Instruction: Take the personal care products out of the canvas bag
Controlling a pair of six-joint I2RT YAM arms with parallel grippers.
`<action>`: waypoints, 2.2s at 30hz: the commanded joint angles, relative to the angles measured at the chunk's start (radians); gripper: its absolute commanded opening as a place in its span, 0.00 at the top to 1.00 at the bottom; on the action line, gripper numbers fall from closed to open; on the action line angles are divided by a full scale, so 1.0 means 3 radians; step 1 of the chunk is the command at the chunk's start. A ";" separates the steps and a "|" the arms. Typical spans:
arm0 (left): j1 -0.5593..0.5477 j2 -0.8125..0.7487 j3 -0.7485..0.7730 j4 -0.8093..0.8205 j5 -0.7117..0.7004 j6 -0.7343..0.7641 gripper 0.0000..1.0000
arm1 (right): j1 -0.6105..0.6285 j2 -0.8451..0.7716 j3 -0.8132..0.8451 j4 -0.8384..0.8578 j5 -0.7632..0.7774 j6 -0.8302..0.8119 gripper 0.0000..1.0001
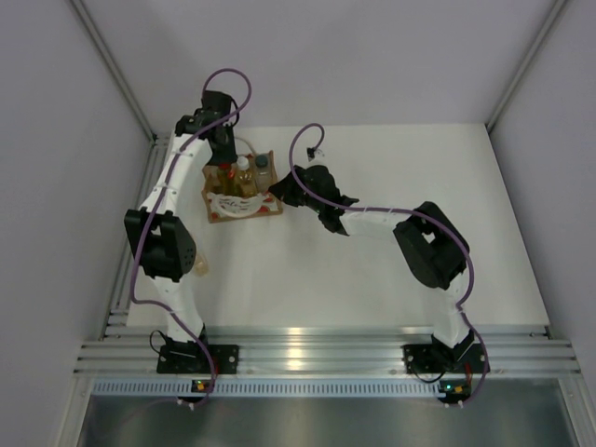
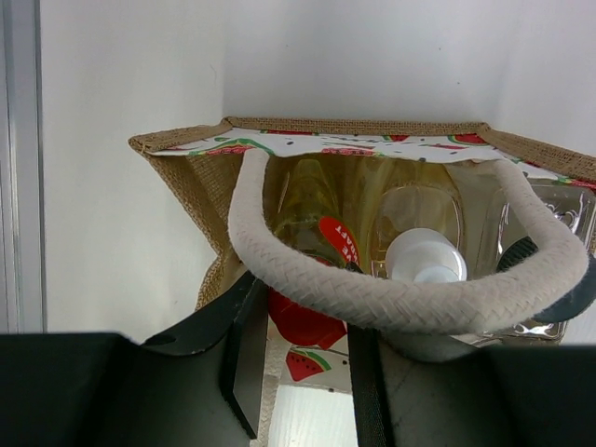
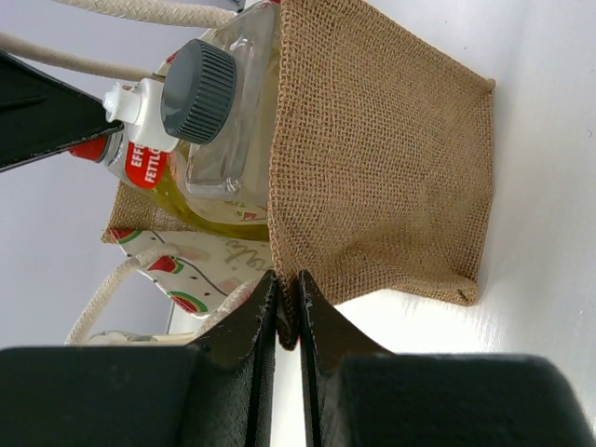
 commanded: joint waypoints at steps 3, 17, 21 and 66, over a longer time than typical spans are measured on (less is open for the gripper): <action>-0.0018 -0.0135 0.0298 0.0022 -0.0095 -0.0019 1.00 | -0.0050 -0.0006 -0.0121 -0.0438 0.0015 -0.0083 1.00; -0.0018 -0.0329 0.0471 0.0027 -0.0095 -0.0162 1.00 | -0.0050 -0.0016 -0.0116 -0.0428 0.0020 -0.0053 1.00; -0.0018 -0.0421 0.0533 0.0017 -0.0084 -0.0183 1.00 | -0.0050 -0.0006 -0.0111 -0.0428 0.0015 -0.0043 1.00; -0.0018 -0.1663 0.0927 -0.0341 0.0968 -0.0219 1.00 | -0.0055 0.0025 -0.0096 -0.0443 0.0015 -0.0048 1.00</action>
